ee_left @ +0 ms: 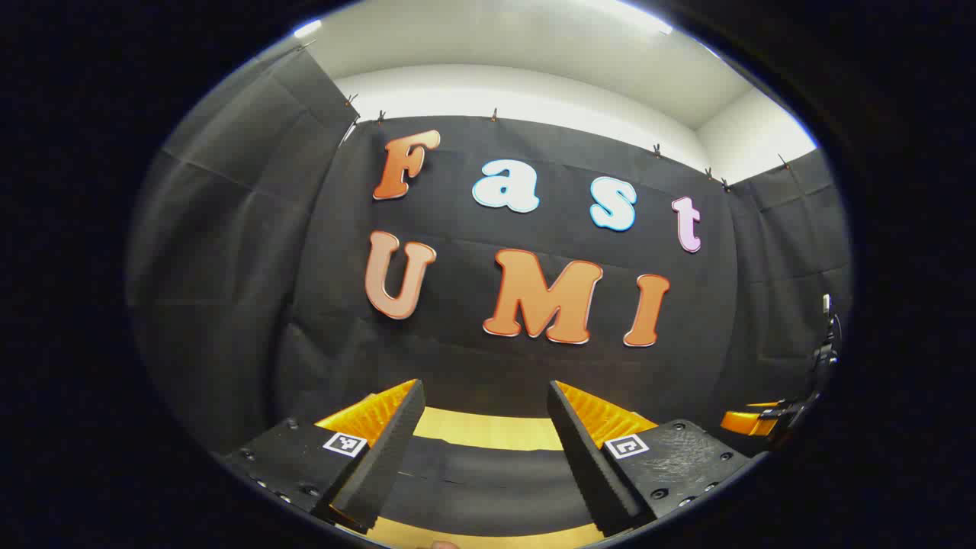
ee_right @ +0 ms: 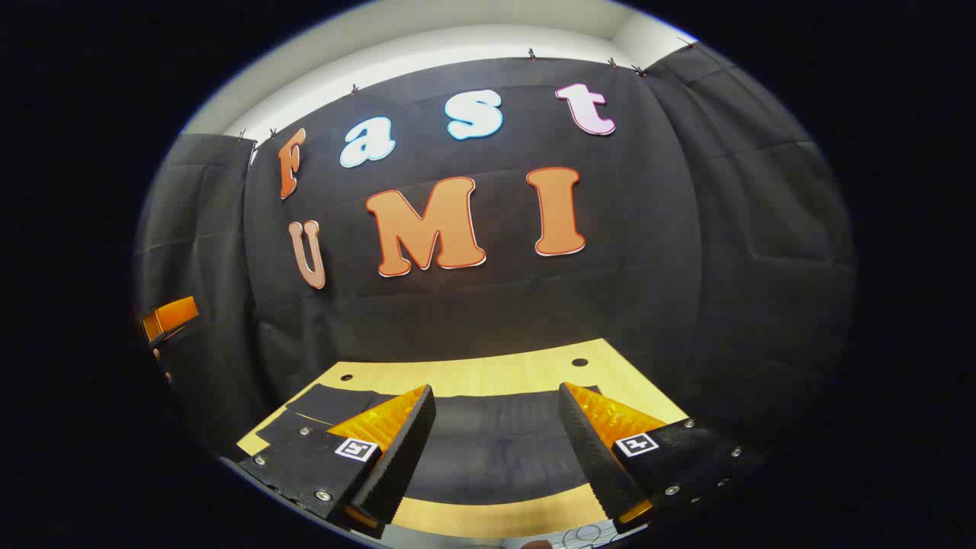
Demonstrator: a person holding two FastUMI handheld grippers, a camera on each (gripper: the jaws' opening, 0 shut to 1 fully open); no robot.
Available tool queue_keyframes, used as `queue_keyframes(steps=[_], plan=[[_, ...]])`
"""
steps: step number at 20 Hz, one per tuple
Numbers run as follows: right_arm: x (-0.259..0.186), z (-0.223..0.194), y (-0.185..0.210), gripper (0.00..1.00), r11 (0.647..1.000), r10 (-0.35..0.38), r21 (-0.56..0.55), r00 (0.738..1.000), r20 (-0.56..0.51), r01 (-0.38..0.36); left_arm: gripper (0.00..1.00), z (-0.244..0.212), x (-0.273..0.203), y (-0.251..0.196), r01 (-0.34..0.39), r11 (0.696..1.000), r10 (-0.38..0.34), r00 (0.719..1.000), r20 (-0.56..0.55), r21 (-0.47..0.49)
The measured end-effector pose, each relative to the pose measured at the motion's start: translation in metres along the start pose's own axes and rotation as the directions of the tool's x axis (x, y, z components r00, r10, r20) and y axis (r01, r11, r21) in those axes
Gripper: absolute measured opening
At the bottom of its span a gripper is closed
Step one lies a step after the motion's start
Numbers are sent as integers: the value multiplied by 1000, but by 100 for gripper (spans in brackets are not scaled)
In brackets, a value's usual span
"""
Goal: Grasp the waist and the cuffs of the jeans and fold them to make the two legs overlap; first hold the waist and fold one-third of the jeans toward the cuffs, then hold the cuffs and fold the remaining one-third in the same direction to finish folding.
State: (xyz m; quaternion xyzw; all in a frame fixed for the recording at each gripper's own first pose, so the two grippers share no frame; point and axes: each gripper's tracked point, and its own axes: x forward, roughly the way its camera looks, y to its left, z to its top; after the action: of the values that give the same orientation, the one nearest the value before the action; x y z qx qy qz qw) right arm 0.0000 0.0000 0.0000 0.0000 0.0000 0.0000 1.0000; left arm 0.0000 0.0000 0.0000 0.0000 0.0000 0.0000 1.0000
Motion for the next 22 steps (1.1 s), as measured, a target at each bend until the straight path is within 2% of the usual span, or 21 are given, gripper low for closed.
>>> queue_keyframes(steps=[1, 3, 5, 7, 10, 12, 14, 17, 18, 19, 22], plan=[[1, -1, 5, 100, 1000, 10, 18, 1000, -21, -10, 95, 5, -1, 12, -5, 1000, 5, 1000, 5, 6], [6, 6, 10, 98, 998, 42, 54, 999, -30, -40, 95, 1, -1, 31, -9, 1000, 9, 1000, 8, -14], [15, 14, 12, 100, 992, 88, 88, 996, -24, -86, 97, -2, 6, 48, -46, 998, 47, 999, 3, -44], [30, 16, -1, 98, 992, 89, 95, 995, -39, -85, 96, -4, 18, 54, -97, 995, 97, 995, -6, -31], [52, 33, -25, 100, 997, 71, 29, 997, 2, -71, 95, 5, 40, 35, -121, 992, 121, 993, 18, 31], [67, 39, -39, 97, 996, 73, -44, 997, 9, -73, 94, 7, 54, 30, -168, 985, 167, 985, 30, 29], [82, 49, -52, 100, 995, 73, -72, 997, 32, -70, 97, 4, 66, 10, -152, 988, 152, 988, 36, 15], [95, 48, -63, 97, 998, 58, -33, 998, 7, -58, 95, -14, 87, 3, -137, 990, 137, 991, 2, 16], [98, 49, -64, 100, 999, 46, -30, 999, 10, -46, 95, -19, 97, 4, -126, 992, 126, 992, -14, 16], [103, 49, -63, 97, 999, 33, -33, 999, 23, -32, 95, -26, 106, 7, -116, 993, 116, 993, -29, 19], [120, 43, -57, 100, 994, -28, -101, 999, 26, 31, 95, -40, 131, 26, -72, 997, 73, 996, -57, 18]])
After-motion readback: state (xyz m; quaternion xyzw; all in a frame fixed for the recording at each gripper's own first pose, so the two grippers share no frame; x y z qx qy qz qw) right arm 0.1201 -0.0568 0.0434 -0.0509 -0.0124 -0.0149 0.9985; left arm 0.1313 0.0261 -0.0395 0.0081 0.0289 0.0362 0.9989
